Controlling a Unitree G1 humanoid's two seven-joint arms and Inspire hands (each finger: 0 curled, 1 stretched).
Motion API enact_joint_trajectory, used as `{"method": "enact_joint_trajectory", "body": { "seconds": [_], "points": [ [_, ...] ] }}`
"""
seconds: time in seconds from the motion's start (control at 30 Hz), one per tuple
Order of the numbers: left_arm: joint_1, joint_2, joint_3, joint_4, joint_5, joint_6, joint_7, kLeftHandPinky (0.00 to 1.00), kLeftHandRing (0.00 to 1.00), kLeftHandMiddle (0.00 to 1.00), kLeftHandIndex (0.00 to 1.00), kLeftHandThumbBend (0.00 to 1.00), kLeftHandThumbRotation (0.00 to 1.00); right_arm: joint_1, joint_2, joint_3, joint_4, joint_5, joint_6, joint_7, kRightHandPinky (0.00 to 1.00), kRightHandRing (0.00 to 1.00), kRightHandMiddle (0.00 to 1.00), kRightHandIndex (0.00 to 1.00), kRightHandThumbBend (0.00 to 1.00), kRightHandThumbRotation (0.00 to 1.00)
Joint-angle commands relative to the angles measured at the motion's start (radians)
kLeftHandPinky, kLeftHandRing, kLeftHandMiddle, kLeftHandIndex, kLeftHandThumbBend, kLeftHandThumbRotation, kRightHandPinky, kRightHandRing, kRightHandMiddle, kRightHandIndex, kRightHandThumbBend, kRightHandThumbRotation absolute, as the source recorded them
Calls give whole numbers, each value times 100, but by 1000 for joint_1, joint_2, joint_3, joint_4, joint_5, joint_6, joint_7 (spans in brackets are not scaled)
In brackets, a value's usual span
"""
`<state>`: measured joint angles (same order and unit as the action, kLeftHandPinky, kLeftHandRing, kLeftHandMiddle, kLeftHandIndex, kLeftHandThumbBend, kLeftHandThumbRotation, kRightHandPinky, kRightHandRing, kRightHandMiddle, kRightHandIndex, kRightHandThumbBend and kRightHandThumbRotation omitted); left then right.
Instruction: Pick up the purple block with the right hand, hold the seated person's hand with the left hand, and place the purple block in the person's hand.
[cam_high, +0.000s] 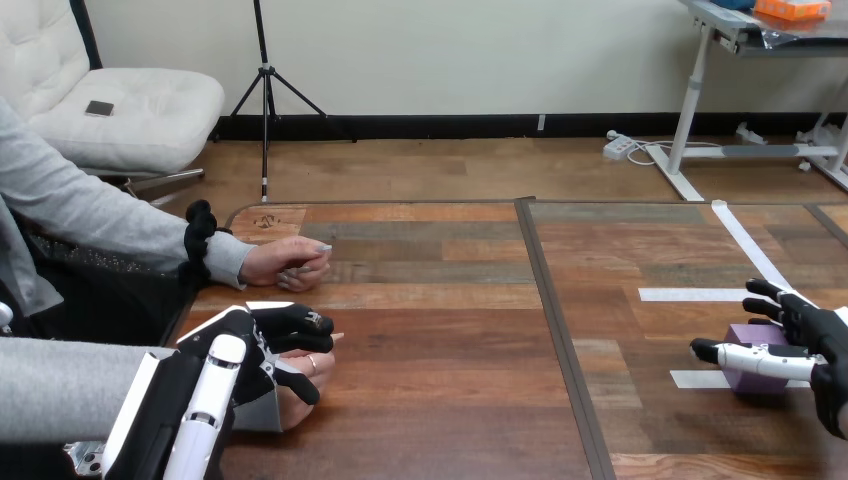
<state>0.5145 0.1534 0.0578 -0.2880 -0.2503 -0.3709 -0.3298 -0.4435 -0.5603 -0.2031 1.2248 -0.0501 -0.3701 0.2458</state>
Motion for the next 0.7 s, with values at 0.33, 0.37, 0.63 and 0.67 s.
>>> {"method": "enact_joint_trajectory", "body": {
  "seconds": [0.33,0.37,0.63,0.67],
  "points": [
    [-56,20,15,-7,-22,-36,-43,36,62,63,57,29,92,-20,-24,13,1,2,31,28,95,94,93,93,99,0],
    [-57,20,15,-7,-24,-35,-45,35,62,63,57,29,91,-20,-24,13,2,2,30,29,94,93,93,92,99,0],
    [-59,22,18,-9,-30,-26,-54,33,62,63,57,32,89,-18,-36,20,1,-5,24,36,89,90,90,91,100,0],
    [-60,22,18,-8,-30,-26,-55,32,63,63,57,32,88,-17,-37,23,1,-8,23,35,89,90,90,90,100,0]
  ]
}}
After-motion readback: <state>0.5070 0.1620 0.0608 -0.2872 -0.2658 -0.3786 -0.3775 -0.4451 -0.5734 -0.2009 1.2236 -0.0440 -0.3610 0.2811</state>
